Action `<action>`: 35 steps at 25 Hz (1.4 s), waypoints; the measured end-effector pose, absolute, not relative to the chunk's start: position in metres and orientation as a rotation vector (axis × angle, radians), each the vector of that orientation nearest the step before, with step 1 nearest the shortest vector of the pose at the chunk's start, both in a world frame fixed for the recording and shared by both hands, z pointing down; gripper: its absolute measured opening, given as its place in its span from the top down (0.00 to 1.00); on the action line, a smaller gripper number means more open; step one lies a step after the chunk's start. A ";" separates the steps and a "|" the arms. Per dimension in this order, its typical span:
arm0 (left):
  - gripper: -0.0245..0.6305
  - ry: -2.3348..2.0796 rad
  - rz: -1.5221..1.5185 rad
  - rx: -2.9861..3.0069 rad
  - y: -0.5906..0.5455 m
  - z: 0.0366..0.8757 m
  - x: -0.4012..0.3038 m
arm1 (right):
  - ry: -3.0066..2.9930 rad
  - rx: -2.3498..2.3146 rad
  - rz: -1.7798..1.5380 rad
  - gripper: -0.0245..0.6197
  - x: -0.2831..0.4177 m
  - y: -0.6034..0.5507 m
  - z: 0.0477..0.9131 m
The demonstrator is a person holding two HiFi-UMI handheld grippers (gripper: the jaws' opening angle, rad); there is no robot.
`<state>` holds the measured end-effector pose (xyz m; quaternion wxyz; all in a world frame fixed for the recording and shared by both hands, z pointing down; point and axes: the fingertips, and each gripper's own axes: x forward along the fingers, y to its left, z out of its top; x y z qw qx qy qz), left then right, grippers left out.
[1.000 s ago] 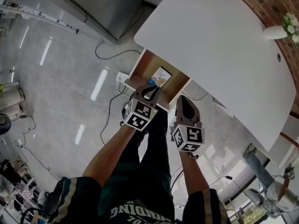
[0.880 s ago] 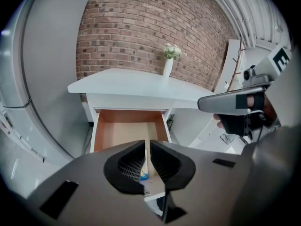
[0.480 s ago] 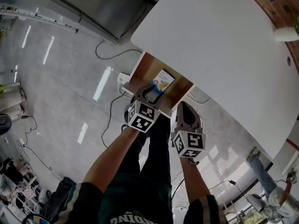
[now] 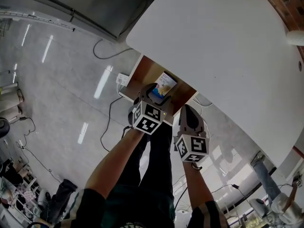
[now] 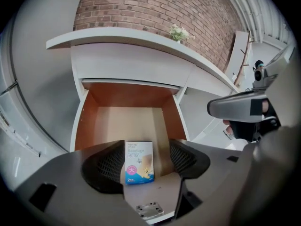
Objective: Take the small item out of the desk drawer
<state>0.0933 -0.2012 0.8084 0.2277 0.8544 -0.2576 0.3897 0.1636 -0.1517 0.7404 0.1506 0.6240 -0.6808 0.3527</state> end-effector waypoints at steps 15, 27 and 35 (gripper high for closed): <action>0.39 -0.679 1.132 2.307 -0.208 0.861 0.114 | -1.937 1.754 1.066 0.93 0.164 -0.144 0.779; 0.31 -0.732 1.262 2.196 -0.217 0.908 0.115 | -1.870 1.741 1.107 0.92 0.175 -0.135 0.788; 0.29 -0.719 1.363 2.155 -0.215 0.932 0.118 | -1.849 1.732 1.136 0.92 0.179 -0.127 0.796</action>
